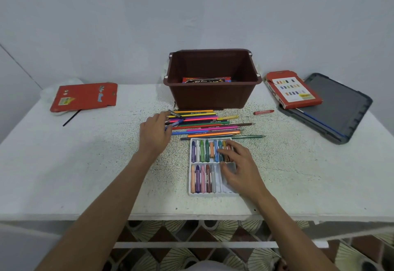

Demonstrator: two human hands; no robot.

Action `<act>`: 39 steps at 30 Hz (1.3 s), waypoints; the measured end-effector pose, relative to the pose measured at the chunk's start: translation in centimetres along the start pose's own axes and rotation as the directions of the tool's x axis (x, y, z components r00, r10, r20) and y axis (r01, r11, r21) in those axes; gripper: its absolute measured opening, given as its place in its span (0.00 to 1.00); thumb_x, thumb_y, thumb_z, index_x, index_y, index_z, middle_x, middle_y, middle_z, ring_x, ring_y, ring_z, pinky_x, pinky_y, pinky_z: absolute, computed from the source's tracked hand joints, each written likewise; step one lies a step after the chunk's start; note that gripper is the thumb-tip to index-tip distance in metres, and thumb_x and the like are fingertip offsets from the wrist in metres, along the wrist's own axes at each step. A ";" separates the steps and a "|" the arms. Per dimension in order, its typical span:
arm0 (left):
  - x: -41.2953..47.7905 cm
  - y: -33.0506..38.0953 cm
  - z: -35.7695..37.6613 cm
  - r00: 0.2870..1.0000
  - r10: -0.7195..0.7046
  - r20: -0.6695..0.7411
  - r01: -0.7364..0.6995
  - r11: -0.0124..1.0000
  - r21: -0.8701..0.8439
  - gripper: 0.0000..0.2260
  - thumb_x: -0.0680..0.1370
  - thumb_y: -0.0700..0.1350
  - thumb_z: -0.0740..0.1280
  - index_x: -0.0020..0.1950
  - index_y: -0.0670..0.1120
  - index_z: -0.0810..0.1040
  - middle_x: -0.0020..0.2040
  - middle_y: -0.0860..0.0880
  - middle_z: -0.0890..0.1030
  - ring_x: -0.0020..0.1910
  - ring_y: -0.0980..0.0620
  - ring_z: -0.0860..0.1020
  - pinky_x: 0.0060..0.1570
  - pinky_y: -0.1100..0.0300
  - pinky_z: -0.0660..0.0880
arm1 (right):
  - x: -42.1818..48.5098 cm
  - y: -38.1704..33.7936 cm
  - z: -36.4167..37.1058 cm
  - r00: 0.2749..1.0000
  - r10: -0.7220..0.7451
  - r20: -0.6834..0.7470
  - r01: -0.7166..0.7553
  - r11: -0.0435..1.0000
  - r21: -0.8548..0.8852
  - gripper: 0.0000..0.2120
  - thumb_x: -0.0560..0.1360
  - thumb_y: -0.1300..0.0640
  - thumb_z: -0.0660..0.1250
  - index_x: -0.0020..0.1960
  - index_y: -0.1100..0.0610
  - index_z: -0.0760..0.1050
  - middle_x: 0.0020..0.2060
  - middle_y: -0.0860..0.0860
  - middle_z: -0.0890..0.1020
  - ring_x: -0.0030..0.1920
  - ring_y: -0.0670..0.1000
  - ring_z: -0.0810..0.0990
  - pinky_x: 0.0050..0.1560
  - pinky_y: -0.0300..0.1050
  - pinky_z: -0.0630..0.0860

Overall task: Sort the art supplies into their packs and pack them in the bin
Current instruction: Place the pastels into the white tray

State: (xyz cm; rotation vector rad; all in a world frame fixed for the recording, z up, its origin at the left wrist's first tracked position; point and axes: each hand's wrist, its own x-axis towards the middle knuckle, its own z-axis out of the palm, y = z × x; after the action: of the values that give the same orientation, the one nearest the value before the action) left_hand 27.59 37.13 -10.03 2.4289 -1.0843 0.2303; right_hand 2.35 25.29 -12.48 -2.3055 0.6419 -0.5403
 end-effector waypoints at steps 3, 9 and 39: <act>1.0 0.3 0.2 0.997 -0.016 0.069 0.011 0.997 0.073 0.16 0.80 0.46 0.66 0.67 0.49 0.72 0.56 0.48 0.82 0.53 0.44 0.79 0.55 0.47 0.71 | 0.0 0.0 0.0 1.000 0.007 0.008 -0.007 1.000 0.000 0.19 0.76 0.57 0.68 0.66 0.49 0.76 0.72 0.43 0.67 0.72 0.43 0.60 0.64 0.28 0.50; 1.4 0.5 0.3 0.996 0.059 0.073 -0.068 0.989 0.131 0.14 0.79 0.43 0.65 0.65 0.49 0.75 0.54 0.48 0.82 0.51 0.45 0.80 0.52 0.48 0.73 | 0.0 0.1 0.0 1.000 0.001 0.002 -0.001 1.000 0.007 0.20 0.76 0.61 0.67 0.66 0.49 0.76 0.69 0.40 0.66 0.72 0.43 0.60 0.63 0.25 0.49; -11.3 8.0 -0.4 0.926 0.278 0.256 -0.162 0.904 -0.396 0.21 0.73 0.56 0.68 0.64 0.52 0.77 0.47 0.57 0.74 0.49 0.58 0.72 0.54 0.61 0.67 | -0.1 0.4 0.0 0.991 -0.006 -0.132 0.023 0.991 0.131 0.15 0.77 0.60 0.68 0.63 0.54 0.78 0.60 0.47 0.72 0.53 0.45 0.76 0.52 0.40 0.75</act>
State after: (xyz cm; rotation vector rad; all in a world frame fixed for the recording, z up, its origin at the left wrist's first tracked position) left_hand 14.06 40.13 -10.66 2.0402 -1.4023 -0.2730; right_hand 2.17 25.05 -12.72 -2.1652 0.6322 -0.7247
